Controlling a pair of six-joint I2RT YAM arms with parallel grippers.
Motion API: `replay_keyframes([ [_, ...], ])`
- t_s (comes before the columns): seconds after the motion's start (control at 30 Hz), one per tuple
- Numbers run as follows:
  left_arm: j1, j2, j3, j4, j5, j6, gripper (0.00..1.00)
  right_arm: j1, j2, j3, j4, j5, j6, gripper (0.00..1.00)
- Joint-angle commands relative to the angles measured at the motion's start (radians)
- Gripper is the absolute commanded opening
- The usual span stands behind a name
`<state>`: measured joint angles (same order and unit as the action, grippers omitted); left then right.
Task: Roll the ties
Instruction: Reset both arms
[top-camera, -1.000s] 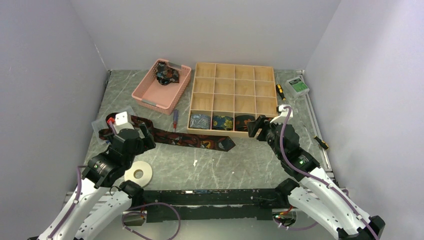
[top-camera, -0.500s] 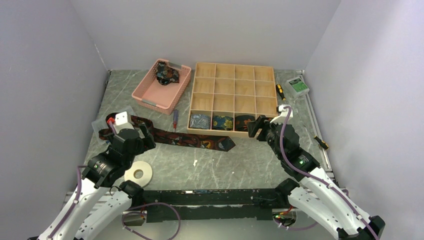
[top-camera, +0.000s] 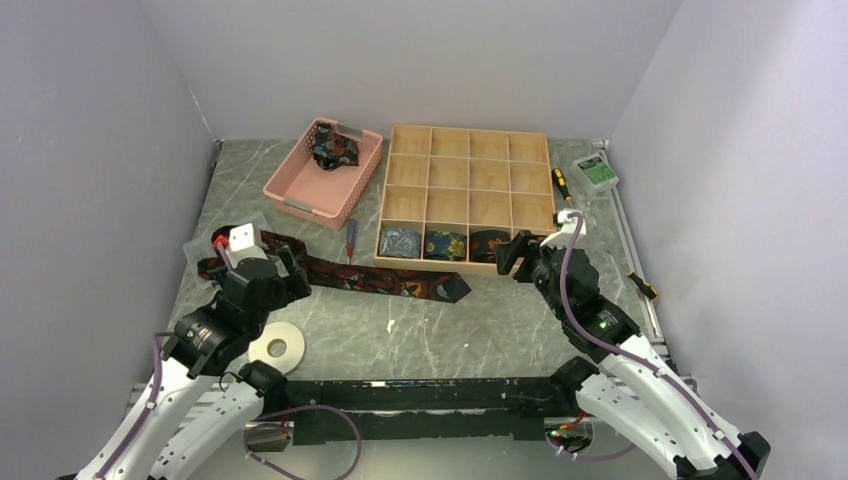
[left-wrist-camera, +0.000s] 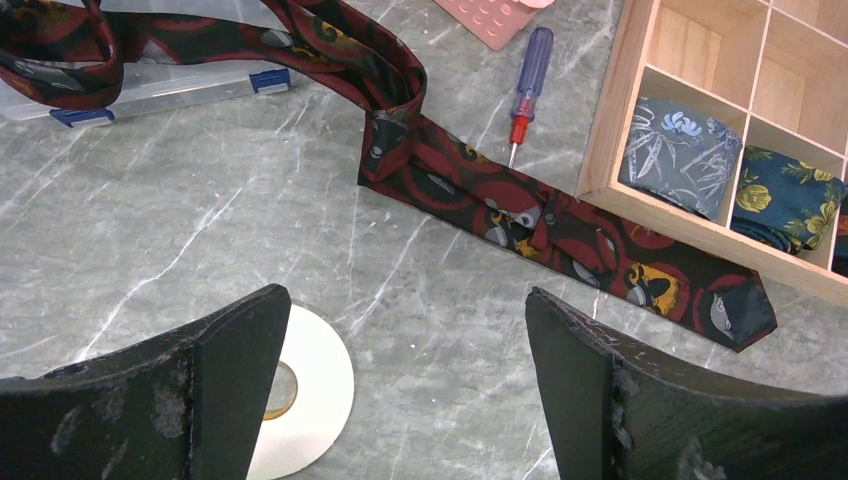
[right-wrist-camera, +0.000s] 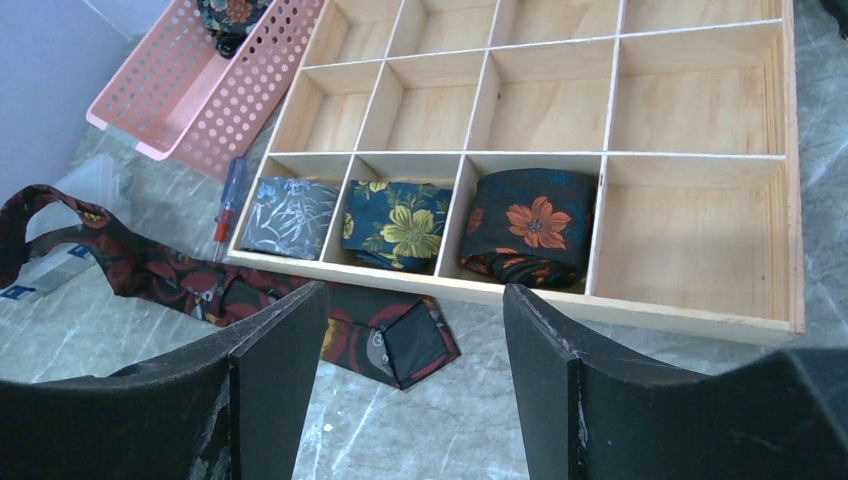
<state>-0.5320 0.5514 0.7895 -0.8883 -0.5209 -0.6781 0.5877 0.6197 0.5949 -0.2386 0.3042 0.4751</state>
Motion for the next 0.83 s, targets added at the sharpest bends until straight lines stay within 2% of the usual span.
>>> replay_keyframes([
  [0.0,-0.003,-0.008,0.017,0.009,-0.003,-0.024,0.94,-0.002,-0.015,0.013,0.003,0.030,0.025,0.70],
  [0.2,-0.003,-0.009,0.016,0.009,0.002,-0.026,0.94,-0.002,0.047,0.052,-0.062,0.218,0.177,0.73],
  [0.33,-0.003,-0.007,0.017,0.007,0.004,-0.029,0.94,-0.001,0.134,0.118,-0.144,0.273,0.260,0.73],
  [0.47,-0.003,-0.009,0.017,0.007,0.002,-0.028,0.94,-0.002,0.184,0.148,-0.171,0.263,0.257,0.72],
  [0.63,-0.003,-0.008,0.016,0.009,0.002,-0.026,0.94,-0.002,0.128,0.106,-0.103,0.225,0.212,0.72],
  [0.7,-0.003,-0.006,0.016,0.010,0.002,-0.026,0.94,-0.002,0.086,0.071,-0.046,0.171,0.154,0.65],
  [0.73,-0.003,-0.005,0.016,0.011,0.003,-0.026,0.94,-0.002,0.056,0.059,-0.028,0.163,0.135,0.65],
  [0.8,-0.003,-0.003,0.017,0.009,0.004,-0.026,0.94,-0.002,0.018,0.054,-0.026,0.163,0.117,0.72],
])
